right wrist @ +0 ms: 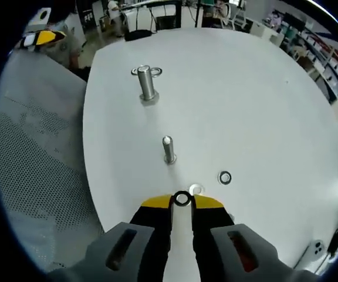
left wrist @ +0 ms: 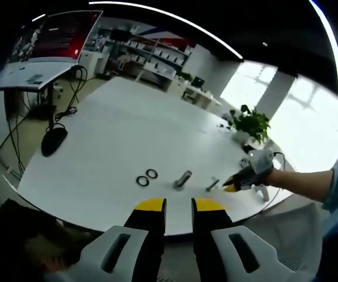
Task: Place the washer onto the threaded stud by aligning its center hole with the stud, sliding it down to the base, and recovering from edge contact or off-axis alignment until the washer reaches the visible bottom stop.
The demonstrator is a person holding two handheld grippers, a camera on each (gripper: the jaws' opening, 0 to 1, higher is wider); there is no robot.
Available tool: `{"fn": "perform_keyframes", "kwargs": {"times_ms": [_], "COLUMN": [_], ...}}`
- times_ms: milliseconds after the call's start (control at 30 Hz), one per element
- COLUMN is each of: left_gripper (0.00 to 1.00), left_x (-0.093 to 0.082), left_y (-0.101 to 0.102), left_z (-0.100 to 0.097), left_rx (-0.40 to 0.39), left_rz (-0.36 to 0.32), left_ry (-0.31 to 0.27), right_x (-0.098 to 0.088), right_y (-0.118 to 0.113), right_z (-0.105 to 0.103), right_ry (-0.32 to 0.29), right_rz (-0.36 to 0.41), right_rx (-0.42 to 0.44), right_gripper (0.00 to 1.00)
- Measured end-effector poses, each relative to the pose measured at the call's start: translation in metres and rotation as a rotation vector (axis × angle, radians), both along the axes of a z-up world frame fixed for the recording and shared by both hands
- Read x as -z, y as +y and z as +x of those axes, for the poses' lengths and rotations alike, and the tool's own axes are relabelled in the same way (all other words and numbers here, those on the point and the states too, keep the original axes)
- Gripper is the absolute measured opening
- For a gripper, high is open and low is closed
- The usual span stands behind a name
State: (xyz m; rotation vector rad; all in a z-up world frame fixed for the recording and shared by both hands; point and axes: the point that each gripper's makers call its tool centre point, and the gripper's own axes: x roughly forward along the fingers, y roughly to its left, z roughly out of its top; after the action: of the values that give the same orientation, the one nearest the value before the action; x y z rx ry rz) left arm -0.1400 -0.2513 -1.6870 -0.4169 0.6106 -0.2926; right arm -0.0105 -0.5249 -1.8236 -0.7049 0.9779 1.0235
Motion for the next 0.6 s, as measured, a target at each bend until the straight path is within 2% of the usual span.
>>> {"fn": "perform_keyframes", "kwargs": {"times_ms": [300,333,400,600], "left_gripper": [0.15,0.15,0.15,0.14], "left_x": [0.000,0.000,0.000,0.001], "left_y": [0.000,0.000,0.000,0.000], "left_z": [0.000,0.000,0.000,-0.001], "left_rx": [-0.002,-0.002,-0.001,0.003], "left_rz": [-0.001,-0.001,-0.003,0.003], "left_ry": [0.000,0.000,0.002,0.006], "right_x": [-0.024,-0.026,-0.028,-0.033], "right_y": [0.011,0.014,0.018,0.020], "right_z": [0.006,0.006,0.005,0.006], "right_ry": [-0.019,-0.013,0.000,0.000], "right_rz": [0.070,0.095,0.125,0.151], "right_rx": [0.027,0.040,0.060,0.085], "right_gripper": [0.13,0.13,0.13,0.13]}}
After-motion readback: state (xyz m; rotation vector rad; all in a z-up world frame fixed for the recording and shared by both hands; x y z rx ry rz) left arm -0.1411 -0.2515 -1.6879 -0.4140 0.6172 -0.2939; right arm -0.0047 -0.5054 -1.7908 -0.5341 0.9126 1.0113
